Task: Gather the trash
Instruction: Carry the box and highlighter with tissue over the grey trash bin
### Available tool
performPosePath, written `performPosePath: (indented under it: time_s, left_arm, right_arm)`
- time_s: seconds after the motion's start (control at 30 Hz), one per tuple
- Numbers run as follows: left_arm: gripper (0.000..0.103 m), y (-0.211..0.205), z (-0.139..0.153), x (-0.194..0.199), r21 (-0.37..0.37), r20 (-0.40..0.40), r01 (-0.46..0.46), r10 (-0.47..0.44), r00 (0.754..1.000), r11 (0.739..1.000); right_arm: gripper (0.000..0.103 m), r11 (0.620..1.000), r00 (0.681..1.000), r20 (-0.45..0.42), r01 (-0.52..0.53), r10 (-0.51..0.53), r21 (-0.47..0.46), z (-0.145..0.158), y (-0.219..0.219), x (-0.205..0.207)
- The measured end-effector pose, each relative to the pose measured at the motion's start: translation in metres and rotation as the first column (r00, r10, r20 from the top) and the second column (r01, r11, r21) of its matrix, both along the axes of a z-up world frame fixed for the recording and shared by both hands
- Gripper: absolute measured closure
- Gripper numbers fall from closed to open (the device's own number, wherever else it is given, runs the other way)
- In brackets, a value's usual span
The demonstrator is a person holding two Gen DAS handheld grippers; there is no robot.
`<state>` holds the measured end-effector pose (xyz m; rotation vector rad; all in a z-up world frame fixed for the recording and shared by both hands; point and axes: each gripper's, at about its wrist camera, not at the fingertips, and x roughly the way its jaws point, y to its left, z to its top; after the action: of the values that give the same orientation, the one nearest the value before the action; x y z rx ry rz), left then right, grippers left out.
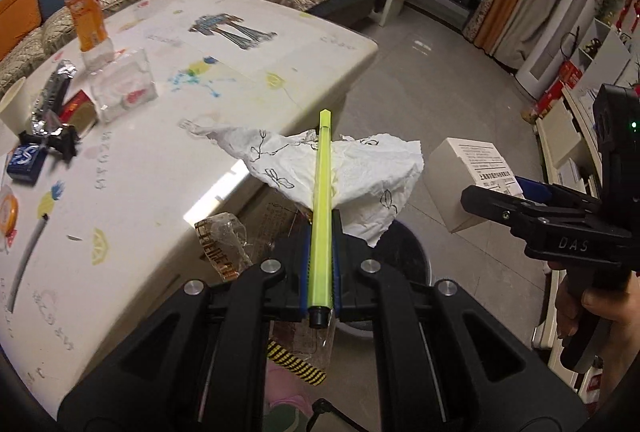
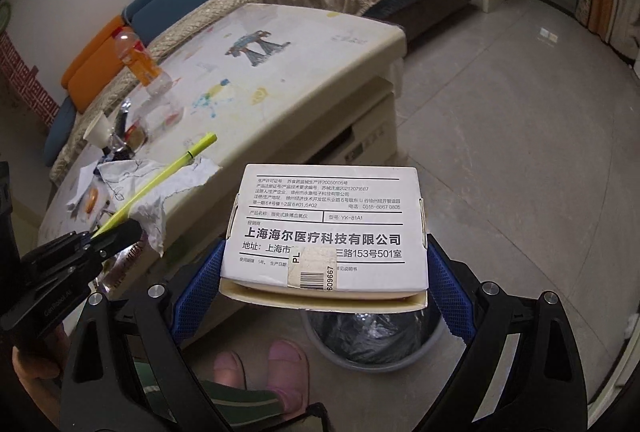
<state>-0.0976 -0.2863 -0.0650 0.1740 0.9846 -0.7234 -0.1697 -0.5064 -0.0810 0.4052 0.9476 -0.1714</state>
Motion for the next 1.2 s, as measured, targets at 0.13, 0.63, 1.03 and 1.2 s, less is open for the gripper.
performPosePath:
  time_s: [0.13, 0.63, 1.03, 1.2]
  left_arm:
    - [0.097, -0.033, -0.028, -0.017, 0.034, -0.044, 0.061, -0.060, 0.997, 0.998]
    - [0.097, -0.088, -0.125, -0.031, 0.156, -0.205, 0.177, -0.144, 0.968, 0.972]
    - [0.097, -0.098, -0.168, -0.031, 0.180, -0.271, 0.230, -0.176, 0.946, 0.956]
    - [0.097, -0.101, -0.179, -0.030, 0.195, -0.280, 0.229, -0.169, 0.945, 0.954]
  right_arm:
    - [0.011, 0.999, 0.998, -0.045, 0.037, -0.036, 0.026, -0.027, -0.018, -0.019]
    - [0.011, 0.982, 0.972, -0.210, 0.135, -0.105, 0.135, -0.131, -0.051, -0.038]
    - [0.011, 0.965, 0.952, -0.290, 0.165, -0.102, 0.202, -0.183, -0.057, -0.043]
    - [0.011, 0.963, 0.945, -0.312, 0.170, -0.099, 0.208, -0.197, -0.057, -0.040]
